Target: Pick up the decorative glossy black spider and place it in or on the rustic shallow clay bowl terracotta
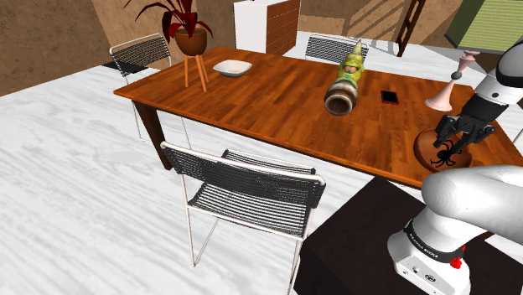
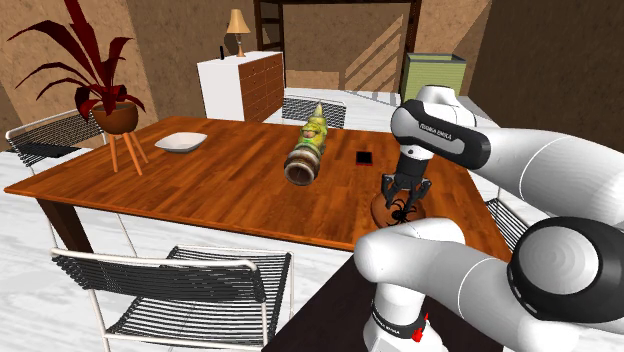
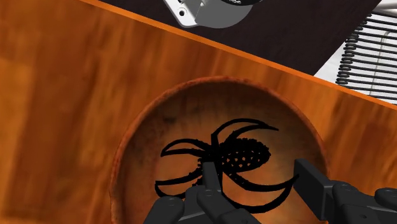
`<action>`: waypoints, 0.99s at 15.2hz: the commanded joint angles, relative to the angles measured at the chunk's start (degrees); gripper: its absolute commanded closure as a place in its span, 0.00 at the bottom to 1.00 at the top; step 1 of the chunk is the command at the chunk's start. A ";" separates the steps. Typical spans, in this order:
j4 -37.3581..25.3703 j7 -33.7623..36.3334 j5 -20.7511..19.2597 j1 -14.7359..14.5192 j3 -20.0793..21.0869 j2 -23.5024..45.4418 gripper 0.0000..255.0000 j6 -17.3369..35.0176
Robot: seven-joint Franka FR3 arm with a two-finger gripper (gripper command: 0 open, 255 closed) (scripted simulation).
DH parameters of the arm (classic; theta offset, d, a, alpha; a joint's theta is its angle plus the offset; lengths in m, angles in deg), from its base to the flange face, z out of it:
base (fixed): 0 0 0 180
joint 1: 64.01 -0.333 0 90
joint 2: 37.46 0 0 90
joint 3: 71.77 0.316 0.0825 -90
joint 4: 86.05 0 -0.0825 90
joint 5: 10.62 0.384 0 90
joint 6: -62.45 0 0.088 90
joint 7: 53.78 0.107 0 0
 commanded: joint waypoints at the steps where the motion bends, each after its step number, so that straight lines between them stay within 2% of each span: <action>1: 0.02 -0.01 -0.02 0.00 -0.02 0.02 1.00 0.03; 3: 0.02 -0.01 -0.02 0.00 -0.02 0.02 1.00 0.03; 4: 0.02 -0.01 -0.02 0.00 -0.02 0.02 0.00 0.03; 9: 0.02 -0.01 -0.02 0.00 -0.02 0.02 0.00 0.03; 13: -7.95 -0.16 2.20 -1.64 1.95 1.99 0.00 -5.67; 15: -7.94 -0.16 2.20 -1.63 1.96 1.98 0.00 -5.67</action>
